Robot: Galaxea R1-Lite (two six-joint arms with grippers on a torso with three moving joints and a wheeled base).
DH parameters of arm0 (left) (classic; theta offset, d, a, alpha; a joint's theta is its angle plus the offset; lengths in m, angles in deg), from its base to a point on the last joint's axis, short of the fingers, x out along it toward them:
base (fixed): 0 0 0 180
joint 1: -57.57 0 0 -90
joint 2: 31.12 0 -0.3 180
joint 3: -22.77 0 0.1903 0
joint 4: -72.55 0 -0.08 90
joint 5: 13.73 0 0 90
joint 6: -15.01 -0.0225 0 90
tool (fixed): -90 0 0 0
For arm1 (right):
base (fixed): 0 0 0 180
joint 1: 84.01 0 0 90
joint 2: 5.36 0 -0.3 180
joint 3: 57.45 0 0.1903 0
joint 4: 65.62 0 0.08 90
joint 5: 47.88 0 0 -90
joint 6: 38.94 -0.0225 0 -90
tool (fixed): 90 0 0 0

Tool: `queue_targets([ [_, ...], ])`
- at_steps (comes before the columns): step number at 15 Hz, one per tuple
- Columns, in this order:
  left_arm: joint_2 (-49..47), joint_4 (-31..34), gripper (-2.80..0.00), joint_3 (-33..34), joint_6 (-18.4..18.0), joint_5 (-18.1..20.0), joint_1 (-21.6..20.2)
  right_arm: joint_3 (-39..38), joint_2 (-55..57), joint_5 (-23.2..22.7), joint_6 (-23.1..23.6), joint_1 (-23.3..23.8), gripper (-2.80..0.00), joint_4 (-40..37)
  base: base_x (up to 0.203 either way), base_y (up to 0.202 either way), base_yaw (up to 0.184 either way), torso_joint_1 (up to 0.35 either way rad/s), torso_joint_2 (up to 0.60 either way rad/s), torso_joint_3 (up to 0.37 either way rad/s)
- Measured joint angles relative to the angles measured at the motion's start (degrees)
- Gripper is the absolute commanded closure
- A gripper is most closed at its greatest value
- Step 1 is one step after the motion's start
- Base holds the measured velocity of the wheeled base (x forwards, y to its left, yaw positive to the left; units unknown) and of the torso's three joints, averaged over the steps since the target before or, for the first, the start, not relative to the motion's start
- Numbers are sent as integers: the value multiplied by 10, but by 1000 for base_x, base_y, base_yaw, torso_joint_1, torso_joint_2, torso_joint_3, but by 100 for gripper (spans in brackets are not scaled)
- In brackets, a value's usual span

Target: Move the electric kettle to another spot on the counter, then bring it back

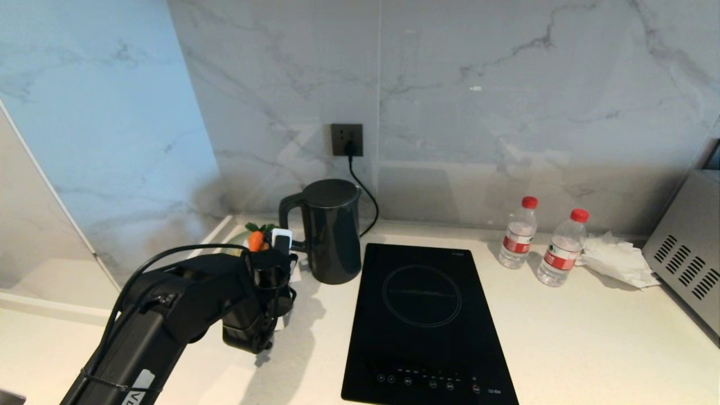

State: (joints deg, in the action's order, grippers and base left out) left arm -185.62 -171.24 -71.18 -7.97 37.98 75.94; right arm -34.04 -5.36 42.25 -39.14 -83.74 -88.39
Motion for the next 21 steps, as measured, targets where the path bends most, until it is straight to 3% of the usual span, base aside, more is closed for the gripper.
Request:
queue_targets([
  [3, 11, 0, -280, 33, -10, 37, -6, 0, 0, 0, 0, 0, 0, 0, 0, 0, 0, 0, 0, 0],
  [6, 12, 0, -280, 43, -34, 37, -10, 0, 0, 0, 0, 0, 0, 0, 0, 0, 0, 0, 0, 0],
  [10, 22, 0, -280, 50, -34, 40, -35, 0, 0, 0, 0, 0, 0, -1, 0, 0, 0, 0, 0, 0],
  [14, 58, 3, -280, 81, -34, 42, -40, 0, 0, 0, 0, 0, 0, 0, 0, 0, 0, 0, 0, 0],
  [21, 68, 9, -280, 73, -32, 42, -47, 0, 0, 0, 0, 0, 0, 0, 0, 0, 0, 0, 0, -20],
])
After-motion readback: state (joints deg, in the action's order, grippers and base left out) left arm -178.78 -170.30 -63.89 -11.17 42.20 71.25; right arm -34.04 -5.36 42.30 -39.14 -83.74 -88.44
